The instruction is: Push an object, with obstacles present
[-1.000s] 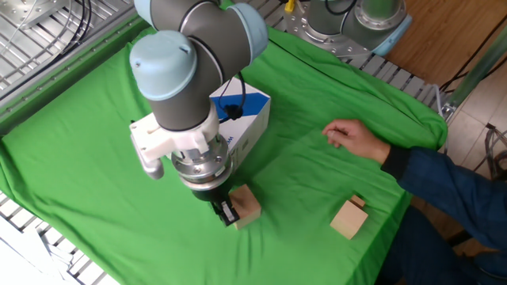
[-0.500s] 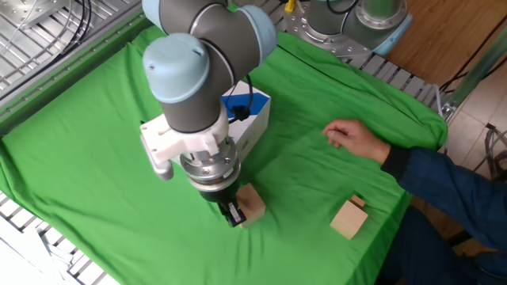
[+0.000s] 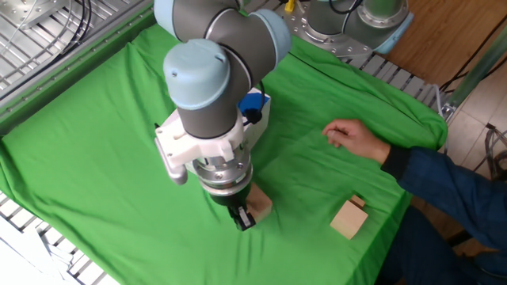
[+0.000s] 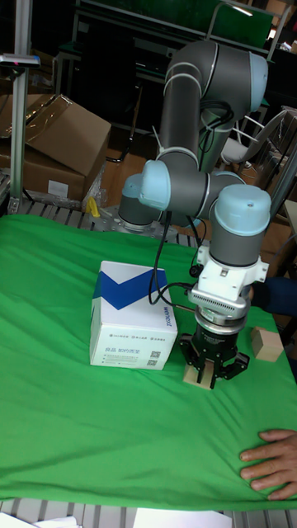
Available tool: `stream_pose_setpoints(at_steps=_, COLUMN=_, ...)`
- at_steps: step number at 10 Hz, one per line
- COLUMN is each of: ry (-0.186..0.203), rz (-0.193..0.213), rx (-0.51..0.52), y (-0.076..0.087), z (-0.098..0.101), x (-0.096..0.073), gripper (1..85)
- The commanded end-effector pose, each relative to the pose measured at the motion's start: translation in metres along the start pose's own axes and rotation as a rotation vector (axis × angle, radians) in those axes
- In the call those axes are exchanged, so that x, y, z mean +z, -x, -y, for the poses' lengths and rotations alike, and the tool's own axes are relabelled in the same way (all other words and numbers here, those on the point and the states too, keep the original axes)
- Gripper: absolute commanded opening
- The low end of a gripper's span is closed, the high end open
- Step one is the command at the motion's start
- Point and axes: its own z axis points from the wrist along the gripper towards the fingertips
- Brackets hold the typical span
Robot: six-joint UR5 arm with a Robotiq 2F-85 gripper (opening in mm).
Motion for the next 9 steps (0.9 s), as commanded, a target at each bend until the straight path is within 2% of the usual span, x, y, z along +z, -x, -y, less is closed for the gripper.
stream_pose_setpoints(at_steps=1, ry=-0.007, rz=-0.005, rx=0.027, y=-0.005, z=0.000, x=-0.002, gripper=28.3)
stream_pose_setpoints(at_steps=3, ry=-0.038, rz=-0.032, rx=0.030, y=-0.017, z=0.011, x=-0.005, gripper=27.7)
stream_pose_setpoints(at_steps=9, ry=-0.053, rz=-0.038, rx=0.038, y=-0.035, z=0.021, x=-0.001, gripper=27.3)
